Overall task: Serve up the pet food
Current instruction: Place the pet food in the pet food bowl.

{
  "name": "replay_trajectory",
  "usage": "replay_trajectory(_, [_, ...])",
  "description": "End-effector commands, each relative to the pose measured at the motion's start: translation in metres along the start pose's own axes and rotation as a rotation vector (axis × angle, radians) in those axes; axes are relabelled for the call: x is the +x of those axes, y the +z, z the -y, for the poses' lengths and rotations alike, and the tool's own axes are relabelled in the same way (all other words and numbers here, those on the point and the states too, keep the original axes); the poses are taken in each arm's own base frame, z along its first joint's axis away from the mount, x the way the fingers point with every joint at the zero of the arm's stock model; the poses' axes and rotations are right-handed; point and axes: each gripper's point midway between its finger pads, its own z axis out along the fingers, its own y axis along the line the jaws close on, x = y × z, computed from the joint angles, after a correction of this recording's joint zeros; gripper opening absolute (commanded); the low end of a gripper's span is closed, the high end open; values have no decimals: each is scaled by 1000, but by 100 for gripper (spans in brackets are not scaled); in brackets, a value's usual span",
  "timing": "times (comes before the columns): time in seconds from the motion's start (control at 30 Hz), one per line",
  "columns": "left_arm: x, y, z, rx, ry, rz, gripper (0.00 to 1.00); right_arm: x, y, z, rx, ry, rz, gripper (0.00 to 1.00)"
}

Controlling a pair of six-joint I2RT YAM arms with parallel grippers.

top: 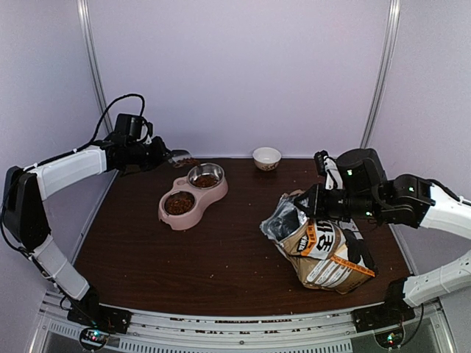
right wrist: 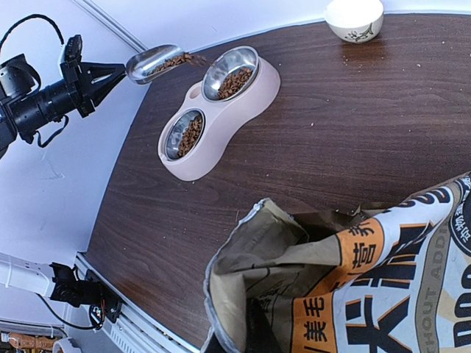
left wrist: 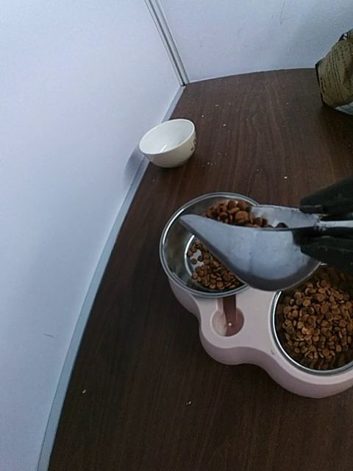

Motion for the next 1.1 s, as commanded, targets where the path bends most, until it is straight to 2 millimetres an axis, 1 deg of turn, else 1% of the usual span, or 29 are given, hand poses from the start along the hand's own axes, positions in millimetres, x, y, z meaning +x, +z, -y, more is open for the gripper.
replay_trajectory(0.0, [-12, 1, 12, 6, 47, 34, 0, -14, -6, -2, -25, 18, 59, 0])
replay_trajectory(0.3, [-11, 2, 14, -30, 99, 21, 0, -14, -6, -3, -29, 18, 57, 0])
replay_trajectory(0.53, [-12, 0, 20, -69, 160, 20, 0, -13, -5, -3, -30, 19, 56, 0])
replay_trajectory(0.8, [-7, 3, 21, -116, 221, 2, 0, -13, -6, -2, -28, 19, 55, 0])
replay_trajectory(1.07, [-6, 1, 23, -122, 239, 0, 0, -13, -6, -1, -25, 19, 57, 0])
